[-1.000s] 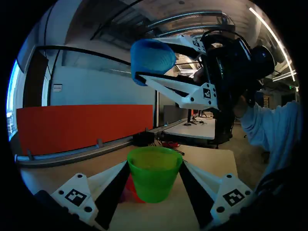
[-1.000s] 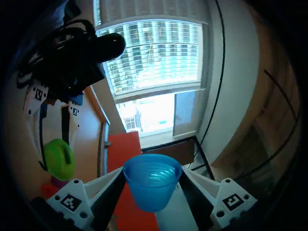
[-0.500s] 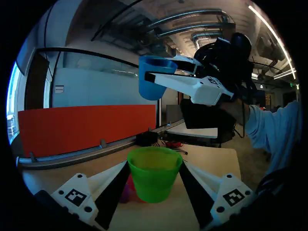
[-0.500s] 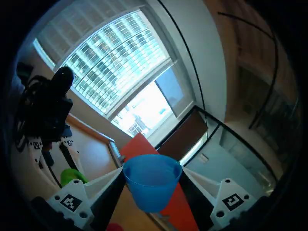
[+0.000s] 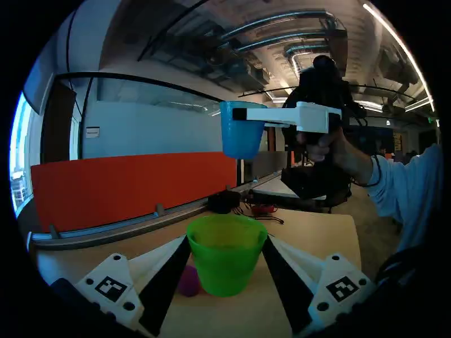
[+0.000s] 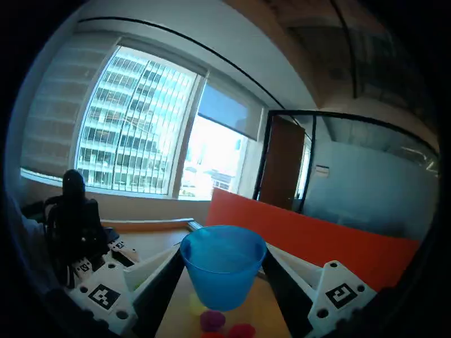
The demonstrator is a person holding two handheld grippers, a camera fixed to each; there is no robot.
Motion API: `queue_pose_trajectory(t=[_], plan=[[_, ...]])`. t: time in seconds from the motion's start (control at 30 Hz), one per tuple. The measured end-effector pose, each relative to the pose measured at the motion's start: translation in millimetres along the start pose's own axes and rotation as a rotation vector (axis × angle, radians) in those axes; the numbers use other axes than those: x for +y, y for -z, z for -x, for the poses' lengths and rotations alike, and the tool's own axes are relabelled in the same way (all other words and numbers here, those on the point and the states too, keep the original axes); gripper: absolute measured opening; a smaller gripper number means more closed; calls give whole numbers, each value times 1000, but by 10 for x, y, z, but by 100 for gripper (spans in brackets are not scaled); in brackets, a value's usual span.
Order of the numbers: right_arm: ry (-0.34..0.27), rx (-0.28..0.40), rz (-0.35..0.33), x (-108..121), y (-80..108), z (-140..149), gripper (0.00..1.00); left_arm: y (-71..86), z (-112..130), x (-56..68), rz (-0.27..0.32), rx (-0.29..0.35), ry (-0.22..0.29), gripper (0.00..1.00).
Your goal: Pour water
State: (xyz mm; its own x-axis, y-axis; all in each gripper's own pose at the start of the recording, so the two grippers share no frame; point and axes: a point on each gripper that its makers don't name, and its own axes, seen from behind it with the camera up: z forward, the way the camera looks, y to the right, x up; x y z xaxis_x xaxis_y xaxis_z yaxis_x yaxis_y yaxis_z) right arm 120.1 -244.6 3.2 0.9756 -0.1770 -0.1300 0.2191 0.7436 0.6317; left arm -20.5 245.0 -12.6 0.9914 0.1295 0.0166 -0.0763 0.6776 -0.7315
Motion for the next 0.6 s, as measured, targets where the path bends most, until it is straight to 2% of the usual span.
queue_pose_trajectory(t=[0.2, 0.6], plan=[[-39, -19, 13, 116, 76, 151, 91, 52, 51, -102, -24, -12, -7, 87], [-88, -94, 13, 223, 319, 755, 91, 209, 284, -304, -66, -70, -16, 87]])
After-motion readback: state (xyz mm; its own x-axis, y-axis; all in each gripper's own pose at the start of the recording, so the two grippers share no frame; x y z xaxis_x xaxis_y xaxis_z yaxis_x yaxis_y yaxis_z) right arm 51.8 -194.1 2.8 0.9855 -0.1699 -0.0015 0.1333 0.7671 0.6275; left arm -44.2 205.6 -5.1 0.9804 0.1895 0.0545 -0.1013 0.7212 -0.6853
